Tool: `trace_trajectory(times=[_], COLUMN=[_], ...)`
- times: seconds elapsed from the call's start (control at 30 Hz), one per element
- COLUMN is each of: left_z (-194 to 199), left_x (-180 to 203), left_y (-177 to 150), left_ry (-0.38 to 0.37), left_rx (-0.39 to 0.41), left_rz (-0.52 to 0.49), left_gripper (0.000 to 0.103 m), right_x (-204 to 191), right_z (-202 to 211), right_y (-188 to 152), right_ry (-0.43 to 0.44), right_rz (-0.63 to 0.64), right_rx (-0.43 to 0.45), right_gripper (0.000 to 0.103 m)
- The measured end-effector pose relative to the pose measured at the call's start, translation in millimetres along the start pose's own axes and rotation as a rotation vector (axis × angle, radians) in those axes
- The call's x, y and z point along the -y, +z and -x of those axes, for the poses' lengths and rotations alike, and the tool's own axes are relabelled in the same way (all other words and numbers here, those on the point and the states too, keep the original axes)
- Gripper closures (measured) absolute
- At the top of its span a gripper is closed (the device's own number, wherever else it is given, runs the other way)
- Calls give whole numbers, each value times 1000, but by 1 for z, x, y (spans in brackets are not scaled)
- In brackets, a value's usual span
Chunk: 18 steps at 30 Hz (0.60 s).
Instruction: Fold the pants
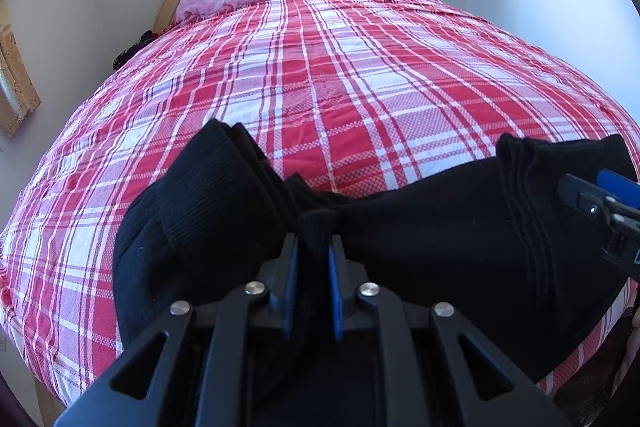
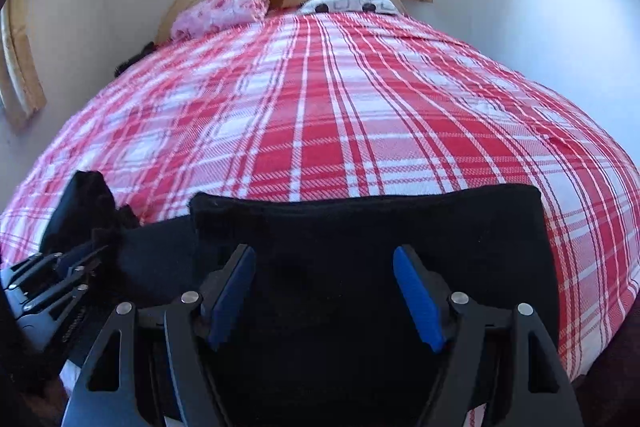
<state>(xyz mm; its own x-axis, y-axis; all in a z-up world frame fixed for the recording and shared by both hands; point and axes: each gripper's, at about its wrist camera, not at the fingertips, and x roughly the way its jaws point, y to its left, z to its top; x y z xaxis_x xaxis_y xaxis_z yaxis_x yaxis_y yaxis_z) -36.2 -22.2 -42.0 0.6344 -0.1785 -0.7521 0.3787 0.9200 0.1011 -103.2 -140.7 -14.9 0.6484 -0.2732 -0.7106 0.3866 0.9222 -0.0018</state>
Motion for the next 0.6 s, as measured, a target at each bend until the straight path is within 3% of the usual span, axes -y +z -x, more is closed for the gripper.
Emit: trace_trajectory(times=[0.6], left_z=[6], left_x=[-4], left_y=[-2], left_ry=[-15], left_rx=[2], left_rz=[9], left_gripper=[88], right_x=[-2], right_z=[-4], right_y=[3], right_ry=[-26], right_rz=[4], right_rx=[-9], right_gripper=[30])
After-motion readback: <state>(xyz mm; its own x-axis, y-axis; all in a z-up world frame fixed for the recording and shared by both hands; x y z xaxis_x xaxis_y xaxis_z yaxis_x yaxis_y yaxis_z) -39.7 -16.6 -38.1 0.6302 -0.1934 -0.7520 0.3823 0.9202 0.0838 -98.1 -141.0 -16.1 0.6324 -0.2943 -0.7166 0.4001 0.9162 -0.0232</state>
